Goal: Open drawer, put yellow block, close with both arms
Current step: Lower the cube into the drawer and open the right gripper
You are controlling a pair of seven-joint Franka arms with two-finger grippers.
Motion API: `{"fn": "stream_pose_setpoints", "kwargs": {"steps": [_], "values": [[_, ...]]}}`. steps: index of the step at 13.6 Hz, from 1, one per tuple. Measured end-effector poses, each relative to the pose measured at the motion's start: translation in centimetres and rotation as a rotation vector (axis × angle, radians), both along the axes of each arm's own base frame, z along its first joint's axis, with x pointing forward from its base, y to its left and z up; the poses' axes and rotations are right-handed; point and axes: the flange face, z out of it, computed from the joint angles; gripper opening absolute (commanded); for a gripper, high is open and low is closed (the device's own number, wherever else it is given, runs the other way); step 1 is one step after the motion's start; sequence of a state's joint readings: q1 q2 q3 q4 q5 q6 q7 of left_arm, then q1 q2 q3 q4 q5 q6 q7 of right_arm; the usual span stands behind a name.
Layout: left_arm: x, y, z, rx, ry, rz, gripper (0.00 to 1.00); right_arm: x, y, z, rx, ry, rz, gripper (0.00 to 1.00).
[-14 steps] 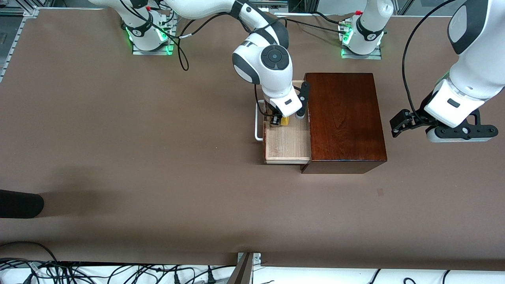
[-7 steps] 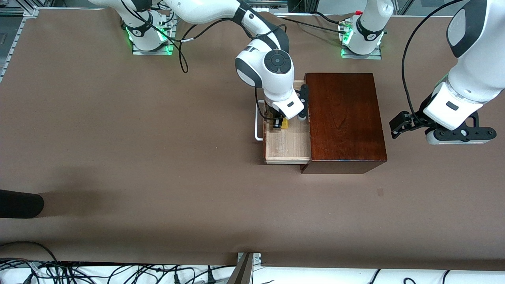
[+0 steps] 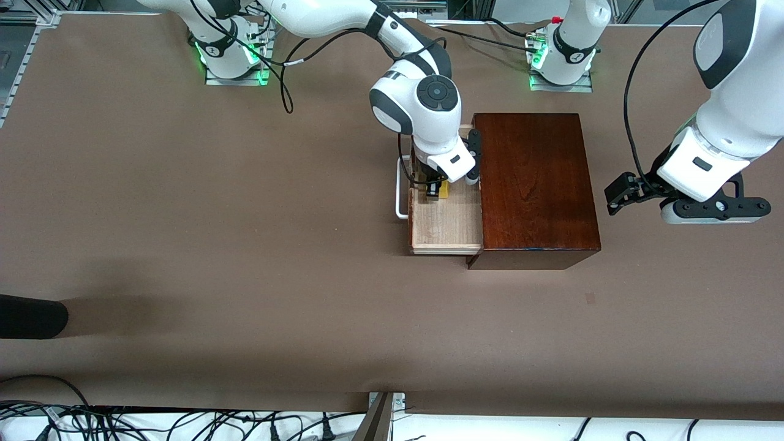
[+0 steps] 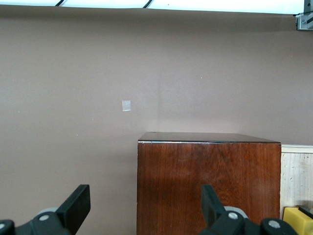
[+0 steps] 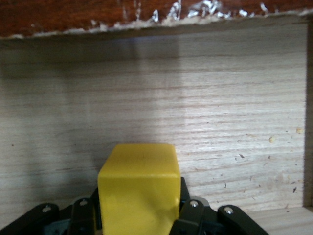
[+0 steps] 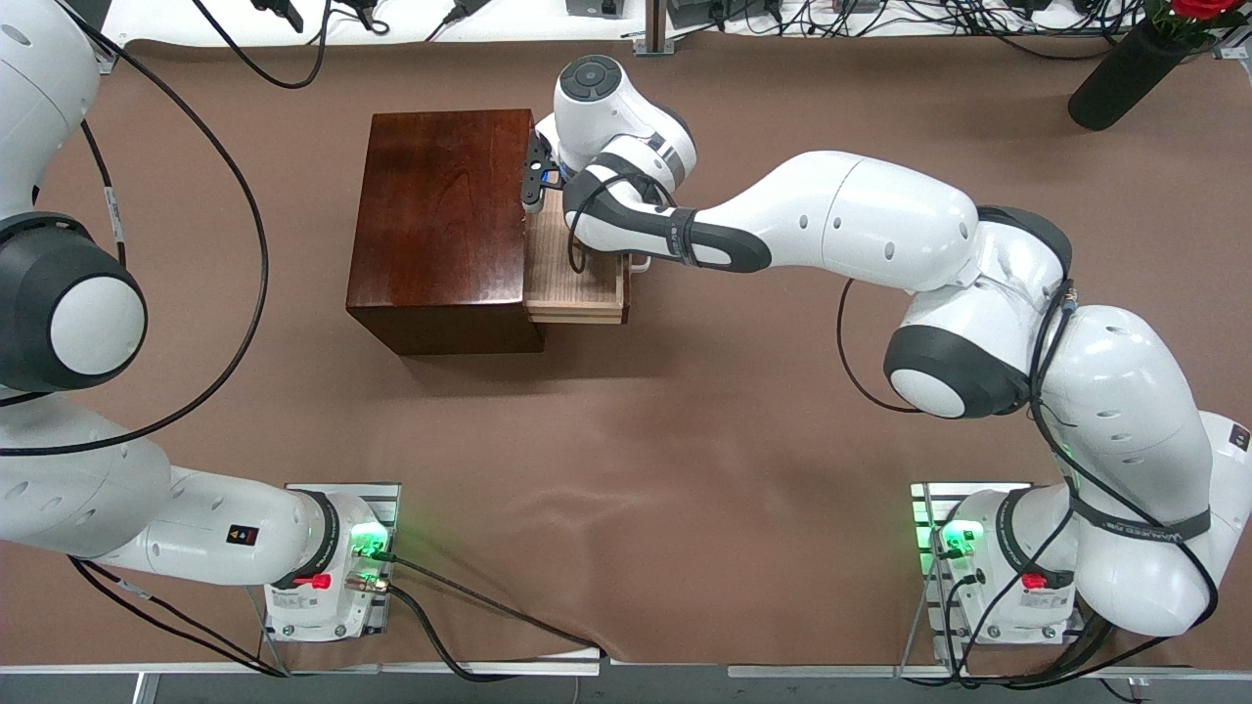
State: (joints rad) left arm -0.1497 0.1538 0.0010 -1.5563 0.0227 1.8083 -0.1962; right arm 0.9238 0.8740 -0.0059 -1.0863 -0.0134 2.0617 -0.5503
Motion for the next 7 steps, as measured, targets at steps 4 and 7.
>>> {"fn": "stream_pose_setpoints", "kwargs": {"steps": [4,7], "values": [[0.00,0.00,0.03,0.000,-0.001,-0.001,1.00,-0.09,0.08,0.00,-0.001,-0.002,0.002,1.00],[0.01,0.00,0.04,0.000,-0.001,-0.002,1.00,0.00,0.02,0.01,-0.002,-0.004,-0.003,1.00]]}}
